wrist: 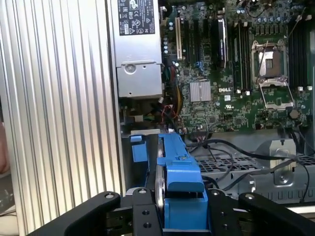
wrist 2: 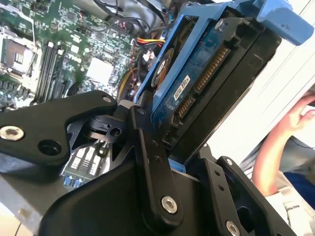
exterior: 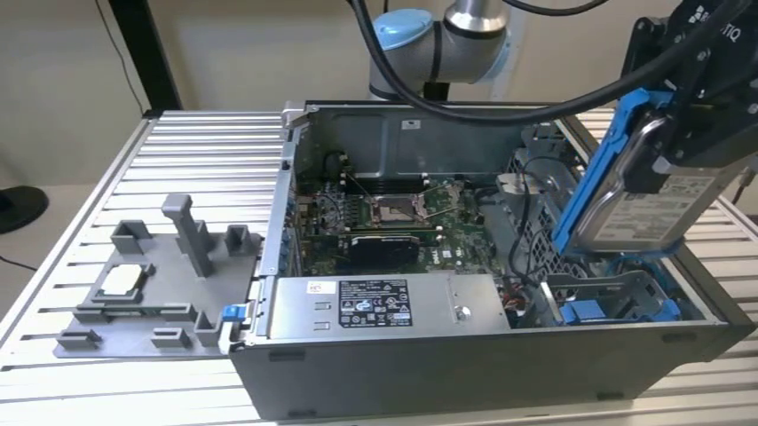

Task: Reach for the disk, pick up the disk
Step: 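Pick up the disk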

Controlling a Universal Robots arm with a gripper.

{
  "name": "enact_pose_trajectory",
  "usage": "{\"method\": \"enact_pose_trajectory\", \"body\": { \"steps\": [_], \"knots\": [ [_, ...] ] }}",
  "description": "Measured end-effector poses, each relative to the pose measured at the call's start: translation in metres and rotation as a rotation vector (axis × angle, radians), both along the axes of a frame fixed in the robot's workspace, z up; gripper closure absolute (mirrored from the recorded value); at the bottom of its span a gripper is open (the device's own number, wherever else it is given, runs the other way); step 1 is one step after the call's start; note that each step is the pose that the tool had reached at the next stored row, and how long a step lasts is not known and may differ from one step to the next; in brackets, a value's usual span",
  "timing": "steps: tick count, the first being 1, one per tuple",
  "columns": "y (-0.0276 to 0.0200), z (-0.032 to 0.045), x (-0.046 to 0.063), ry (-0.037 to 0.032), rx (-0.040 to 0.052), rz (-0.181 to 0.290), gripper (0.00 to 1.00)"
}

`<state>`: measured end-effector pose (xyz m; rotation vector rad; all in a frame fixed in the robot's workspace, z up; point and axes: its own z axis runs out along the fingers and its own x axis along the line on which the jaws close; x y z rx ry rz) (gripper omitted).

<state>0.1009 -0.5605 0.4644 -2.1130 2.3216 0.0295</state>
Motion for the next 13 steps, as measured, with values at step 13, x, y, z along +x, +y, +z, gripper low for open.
{"method": "enact_pose_trajectory", "body": {
  "steps": [13],
  "knots": [
    [-0.0191,-0.0022,0.0,0.0018,-0.0001,0.022,1.0]
  ]
}}
